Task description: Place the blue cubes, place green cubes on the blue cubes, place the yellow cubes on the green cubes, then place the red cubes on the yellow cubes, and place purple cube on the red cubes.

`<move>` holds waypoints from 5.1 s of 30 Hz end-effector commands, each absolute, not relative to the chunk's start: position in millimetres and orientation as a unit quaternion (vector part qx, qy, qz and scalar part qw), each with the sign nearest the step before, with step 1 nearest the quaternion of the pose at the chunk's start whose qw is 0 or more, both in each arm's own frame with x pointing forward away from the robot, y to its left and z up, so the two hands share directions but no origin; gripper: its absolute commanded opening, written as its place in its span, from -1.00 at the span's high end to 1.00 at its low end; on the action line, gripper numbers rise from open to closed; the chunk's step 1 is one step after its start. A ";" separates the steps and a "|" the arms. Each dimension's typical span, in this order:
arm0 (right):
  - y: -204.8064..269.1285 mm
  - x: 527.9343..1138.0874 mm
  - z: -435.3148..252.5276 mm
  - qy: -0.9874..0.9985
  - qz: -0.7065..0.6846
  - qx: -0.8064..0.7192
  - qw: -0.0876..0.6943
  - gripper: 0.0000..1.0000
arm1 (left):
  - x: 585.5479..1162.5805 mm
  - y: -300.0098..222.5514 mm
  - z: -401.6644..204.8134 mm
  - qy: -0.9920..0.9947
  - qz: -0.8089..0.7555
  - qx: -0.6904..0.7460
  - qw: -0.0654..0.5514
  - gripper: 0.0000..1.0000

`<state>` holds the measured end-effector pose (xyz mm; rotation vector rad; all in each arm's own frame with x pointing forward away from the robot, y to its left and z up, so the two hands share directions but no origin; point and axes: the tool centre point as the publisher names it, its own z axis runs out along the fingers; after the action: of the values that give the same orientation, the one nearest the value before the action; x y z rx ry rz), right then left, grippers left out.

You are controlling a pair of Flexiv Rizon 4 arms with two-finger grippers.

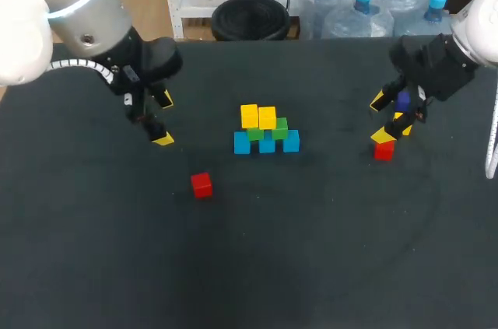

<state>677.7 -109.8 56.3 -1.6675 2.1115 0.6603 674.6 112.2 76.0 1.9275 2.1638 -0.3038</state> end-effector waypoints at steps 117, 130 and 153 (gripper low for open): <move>-185.9 727.9 -13.1 0.746 0.205 -0.617 0.147 0.11 | 674.9 112.8 75.7 0.737 -0.104 0.658 0.115 -1.00; -186.8 725.9 -3.7 0.743 0.200 -0.620 0.154 1.00 | 674.9 112.8 75.7 0.737 -0.104 0.658 0.115 -1.00; -137.4 726.1 60.1 0.694 0.185 -0.676 0.165 1.00 | 674.9 112.8 75.7 0.737 -0.104 0.658 0.115 -1.00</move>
<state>726.7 -144.7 57.3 -1.9209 1.9713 0.5398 674.5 112.0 76.1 1.9274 2.1638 -0.3038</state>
